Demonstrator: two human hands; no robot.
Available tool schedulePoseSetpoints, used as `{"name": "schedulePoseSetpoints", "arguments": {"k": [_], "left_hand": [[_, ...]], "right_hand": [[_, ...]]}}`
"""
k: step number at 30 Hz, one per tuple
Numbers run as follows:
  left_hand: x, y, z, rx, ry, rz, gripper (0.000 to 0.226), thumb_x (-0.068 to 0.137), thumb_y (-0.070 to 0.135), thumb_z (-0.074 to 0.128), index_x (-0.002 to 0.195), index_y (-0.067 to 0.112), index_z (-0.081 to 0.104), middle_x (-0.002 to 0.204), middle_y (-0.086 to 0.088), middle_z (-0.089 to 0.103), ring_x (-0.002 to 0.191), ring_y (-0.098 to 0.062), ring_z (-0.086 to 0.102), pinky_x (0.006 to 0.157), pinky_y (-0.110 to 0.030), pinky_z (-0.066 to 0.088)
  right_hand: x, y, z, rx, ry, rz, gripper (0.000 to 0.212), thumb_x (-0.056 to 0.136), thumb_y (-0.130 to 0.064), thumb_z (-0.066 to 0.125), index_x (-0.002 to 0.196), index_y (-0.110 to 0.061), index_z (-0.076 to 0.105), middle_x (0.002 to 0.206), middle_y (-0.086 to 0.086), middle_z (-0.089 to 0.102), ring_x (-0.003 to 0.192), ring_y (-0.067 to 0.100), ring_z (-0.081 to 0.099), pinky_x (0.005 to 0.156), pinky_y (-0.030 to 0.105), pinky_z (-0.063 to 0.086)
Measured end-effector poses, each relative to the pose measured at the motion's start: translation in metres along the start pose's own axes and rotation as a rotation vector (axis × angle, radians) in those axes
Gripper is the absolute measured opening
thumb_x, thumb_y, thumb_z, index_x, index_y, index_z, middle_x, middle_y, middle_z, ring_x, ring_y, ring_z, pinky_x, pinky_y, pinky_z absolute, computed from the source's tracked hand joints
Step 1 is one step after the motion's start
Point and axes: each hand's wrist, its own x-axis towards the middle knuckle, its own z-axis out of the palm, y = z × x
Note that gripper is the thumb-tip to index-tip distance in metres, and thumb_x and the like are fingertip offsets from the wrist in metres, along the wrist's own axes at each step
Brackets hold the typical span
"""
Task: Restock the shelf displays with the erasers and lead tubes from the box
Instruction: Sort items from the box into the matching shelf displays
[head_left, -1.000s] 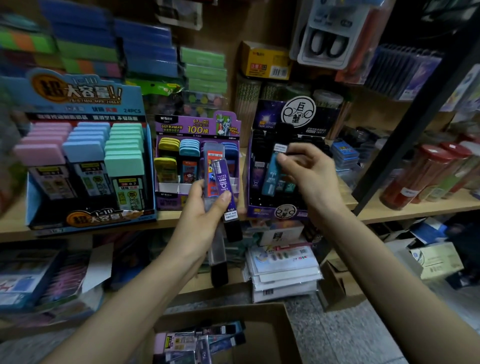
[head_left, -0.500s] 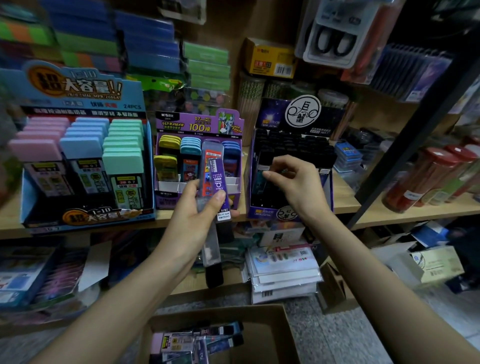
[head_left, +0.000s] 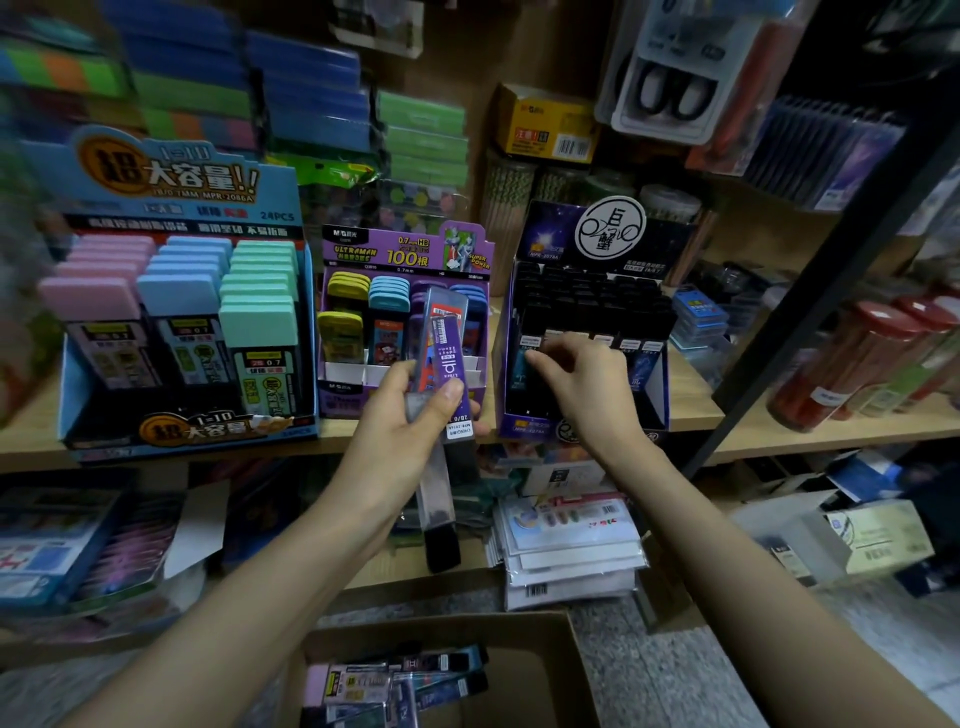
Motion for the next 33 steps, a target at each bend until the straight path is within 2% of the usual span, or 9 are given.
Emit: {"name": "schedulePoseSetpoints", "arguments": {"k": [3, 5, 7, 11, 16, 18, 21, 25, 33], "left_hand": [[-0.001, 0.003, 0.0, -0.018, 0.012, 0.001, 0.012, 0.093, 0.018, 0.051, 0.103, 0.026, 0.051, 0.075, 0.009, 0.072, 0.071, -0.004, 0.07, 0.057, -0.009, 0.048], [-0.001, 0.005, 0.0, -0.038, 0.029, 0.001, 0.014, 0.092, 0.02, 0.052, 0.105, 0.026, 0.051, 0.083, 0.003, 0.072, 0.074, -0.008, 0.071, 0.058, -0.011, 0.05], [-0.001, 0.006, -0.001, -0.056, 0.061, 0.003, 0.016, 0.092, 0.021, 0.052, 0.106, 0.027, 0.051, 0.092, 0.001, 0.07, 0.079, -0.009, 0.071, 0.06, -0.013, 0.052], [0.002, 0.009, -0.005, -0.057, 0.118, 0.049, 0.014, 0.092, 0.022, 0.052, 0.105, 0.025, 0.052, 0.088, 0.008, 0.071, 0.085, -0.003, 0.067, 0.066, -0.011, 0.05], [-0.001, 0.013, -0.004, -0.062, 0.101, 0.084, 0.014, 0.094, 0.021, 0.05, 0.108, 0.023, 0.05, 0.085, 0.01, 0.074, 0.086, -0.005, 0.069, 0.068, -0.015, 0.053], [-0.002, 0.013, -0.005, -0.064, 0.105, 0.077, 0.015, 0.093, 0.024, 0.05, 0.108, 0.023, 0.051, 0.091, 0.005, 0.074, 0.091, -0.011, 0.069, 0.076, -0.021, 0.056], [-0.002, 0.013, -0.007, -0.013, 0.146, 0.1, 0.013, 0.093, 0.027, 0.05, 0.105, 0.023, 0.052, 0.099, 0.0, 0.071, 0.093, -0.012, 0.068, 0.08, -0.027, 0.054], [0.002, 0.016, -0.015, -0.064, 0.184, 0.115, 0.009, 0.095, 0.023, 0.048, 0.104, 0.021, 0.052, 0.1, 0.003, 0.069, 0.087, -0.009, 0.07, 0.071, -0.017, 0.054], [-0.001, 0.013, -0.013, -0.01, 0.128, 0.051, 0.009, 0.095, 0.022, 0.049, 0.103, 0.026, 0.051, 0.088, 0.002, 0.072, 0.081, -0.012, 0.071, 0.064, -0.019, 0.056]], "right_hand": [[-0.004, -0.007, -0.006, -0.14, -0.02, -0.008, 0.031, 0.092, -0.037, 0.057, 0.096, -0.008, 0.067, 0.086, 0.009, 0.07, 0.081, 0.023, 0.065, 0.071, 0.036, 0.053], [-0.009, -0.018, -0.016, -0.175, 0.041, -0.055, 0.033, 0.093, -0.04, 0.052, 0.098, -0.01, 0.066, 0.086, 0.005, 0.069, 0.08, 0.022, 0.064, 0.068, 0.036, 0.051], [-0.017, -0.033, -0.025, 0.012, -0.008, -0.091, 0.029, 0.094, -0.037, 0.051, 0.095, -0.012, 0.066, 0.08, 0.002, 0.068, 0.075, 0.016, 0.064, 0.066, 0.035, 0.051], [-0.051, -0.066, -0.018, 0.548, -0.412, 0.069, 0.017, 0.091, -0.031, 0.059, 0.086, -0.017, 0.066, 0.067, -0.004, 0.062, 0.061, 0.003, 0.056, 0.055, 0.016, 0.046], [-0.069, -0.071, -0.01, 0.816, -0.517, 0.306, 0.016, 0.087, -0.014, 0.065, 0.101, -0.006, 0.061, 0.074, 0.001, 0.065, 0.07, 0.012, 0.063, 0.075, 0.039, 0.053], [-0.071, -0.071, -0.013, 0.858, -0.551, 0.302, 0.004, 0.088, -0.01, 0.062, 0.092, -0.009, 0.062, 0.079, 0.007, 0.066, 0.07, 0.013, 0.063, 0.071, 0.032, 0.052], [-0.069, -0.069, -0.02, 0.902, -0.5, 0.31, 0.003, 0.089, -0.007, 0.06, 0.088, -0.01, 0.059, 0.083, 0.011, 0.067, 0.071, 0.014, 0.064, 0.062, 0.023, 0.052], [-0.057, -0.06, -0.043, 0.923, -0.371, 0.284, 0.005, 0.09, -0.003, 0.057, 0.095, -0.005, 0.058, 0.079, 0.008, 0.067, 0.066, 0.01, 0.065, 0.057, 0.02, 0.053], [-0.017, -0.02, -0.096, 0.663, -0.081, 0.137, 0.009, 0.09, -0.021, 0.061, 0.095, -0.014, 0.066, 0.096, 0.008, 0.068, 0.092, 0.02, 0.067, 0.085, 0.038, 0.054]]}}
